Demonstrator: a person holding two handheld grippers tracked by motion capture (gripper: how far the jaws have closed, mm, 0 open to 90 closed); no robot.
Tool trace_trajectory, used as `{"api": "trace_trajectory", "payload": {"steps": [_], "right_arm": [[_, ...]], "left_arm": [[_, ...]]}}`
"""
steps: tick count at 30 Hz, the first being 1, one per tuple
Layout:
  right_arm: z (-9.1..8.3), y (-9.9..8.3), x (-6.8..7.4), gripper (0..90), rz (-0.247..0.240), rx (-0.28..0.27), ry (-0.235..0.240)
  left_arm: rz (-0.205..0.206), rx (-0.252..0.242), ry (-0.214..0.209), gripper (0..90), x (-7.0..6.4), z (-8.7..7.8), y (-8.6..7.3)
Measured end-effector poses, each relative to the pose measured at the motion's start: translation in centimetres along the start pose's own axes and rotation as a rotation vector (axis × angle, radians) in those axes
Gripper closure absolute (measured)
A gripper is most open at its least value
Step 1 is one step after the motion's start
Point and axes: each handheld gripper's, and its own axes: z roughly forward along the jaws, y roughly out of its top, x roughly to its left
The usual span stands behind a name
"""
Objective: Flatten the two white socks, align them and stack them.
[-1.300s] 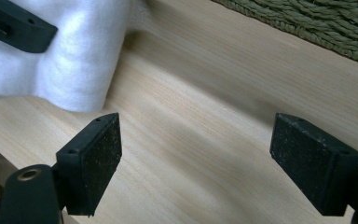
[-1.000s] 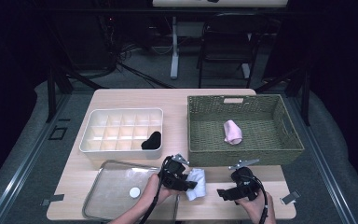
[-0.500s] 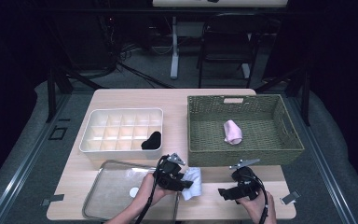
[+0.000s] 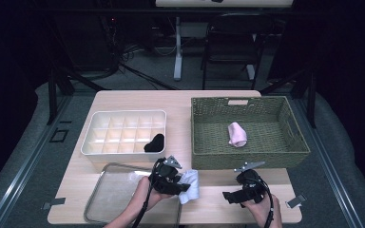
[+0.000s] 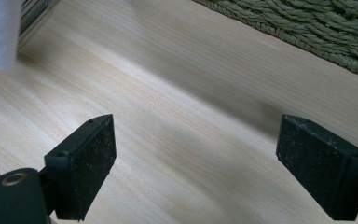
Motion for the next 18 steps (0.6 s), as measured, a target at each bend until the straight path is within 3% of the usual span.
{"api": "trace_trajectory", "payload": {"steps": [18], "right_arm": [[0.0,0.0,-0.1,10.3,0.002,0.003,-0.004]], "left_arm": [[-0.024,-0.047,0.069,62.8,1.4,-3.5,-1.3]]}}
